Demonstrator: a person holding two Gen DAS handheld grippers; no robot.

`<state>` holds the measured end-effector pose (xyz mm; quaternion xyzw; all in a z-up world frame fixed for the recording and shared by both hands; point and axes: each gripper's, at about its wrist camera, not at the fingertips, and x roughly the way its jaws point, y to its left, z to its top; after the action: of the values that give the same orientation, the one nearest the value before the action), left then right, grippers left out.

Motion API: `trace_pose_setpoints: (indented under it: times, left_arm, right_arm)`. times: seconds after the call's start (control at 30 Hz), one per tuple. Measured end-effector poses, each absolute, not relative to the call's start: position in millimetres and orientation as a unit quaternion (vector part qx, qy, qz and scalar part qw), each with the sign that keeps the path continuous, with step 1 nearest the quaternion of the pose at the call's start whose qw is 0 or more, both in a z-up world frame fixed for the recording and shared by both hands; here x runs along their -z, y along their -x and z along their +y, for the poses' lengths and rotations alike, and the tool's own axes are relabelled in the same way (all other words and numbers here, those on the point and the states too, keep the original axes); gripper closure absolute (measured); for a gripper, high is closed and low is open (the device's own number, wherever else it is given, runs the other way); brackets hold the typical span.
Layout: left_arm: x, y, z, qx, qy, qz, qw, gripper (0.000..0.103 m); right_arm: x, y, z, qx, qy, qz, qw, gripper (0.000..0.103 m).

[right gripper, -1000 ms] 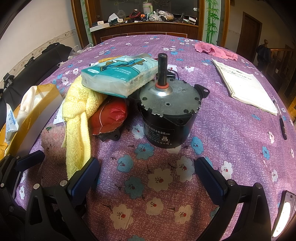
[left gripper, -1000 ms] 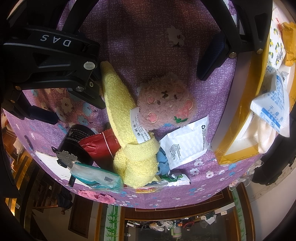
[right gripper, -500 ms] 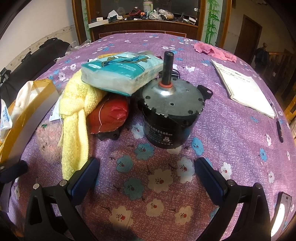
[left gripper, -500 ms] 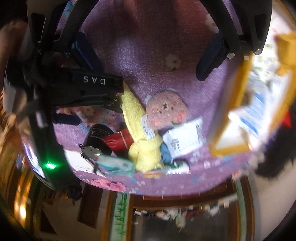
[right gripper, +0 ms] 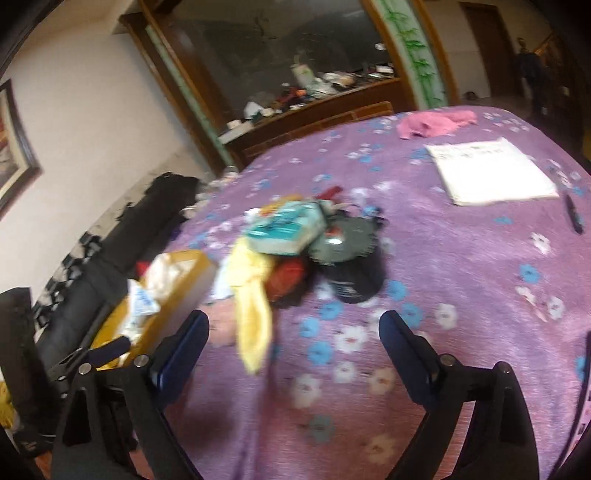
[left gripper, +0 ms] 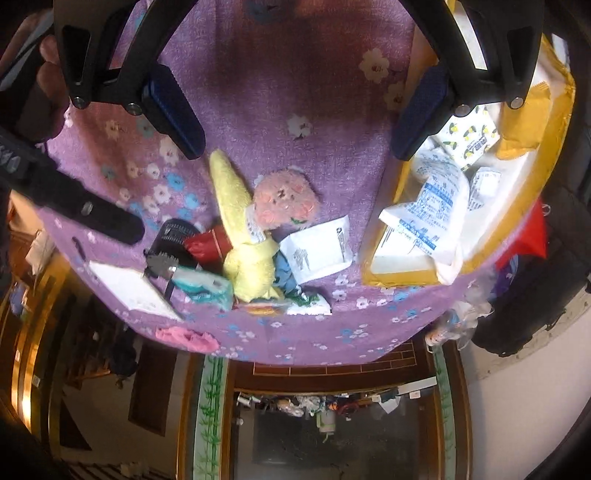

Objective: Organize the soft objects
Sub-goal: 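Move the left gripper toward the yellow towel while the right approaches the teal packet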

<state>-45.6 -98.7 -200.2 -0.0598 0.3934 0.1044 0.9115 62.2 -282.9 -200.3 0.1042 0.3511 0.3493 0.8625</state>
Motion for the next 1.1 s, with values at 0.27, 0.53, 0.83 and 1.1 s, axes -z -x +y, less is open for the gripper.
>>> trace_pose_setpoints:
  times: [0.27, 0.53, 0.83, 1.1]
  left_arm:
    - [202, 51, -90, -0.116, 0.051, 0.398, 0.908, 0.001]
    - [198, 56, -82, -0.117, 0.048, 0.392, 0.911, 0.001]
    - [184, 54, -55, -0.083, 0.102, 0.384, 0.914, 0.001]
    - [180, 10, -56, -0.017, 0.129, 0.413, 0.901, 0.001]
  right_arm:
    - [193, -57, -274, -0.371, -0.178, 0.352, 0.84, 0.01]
    - [196, -63, -263, -0.384, -0.207, 0.387, 0.812, 0.01]
    - [220, -77, -229, -0.355, -0.148, 0.449, 0.806, 0.016]
    - [232, -74, -243, -0.327, -0.12, 0.453, 0.821, 0.025]
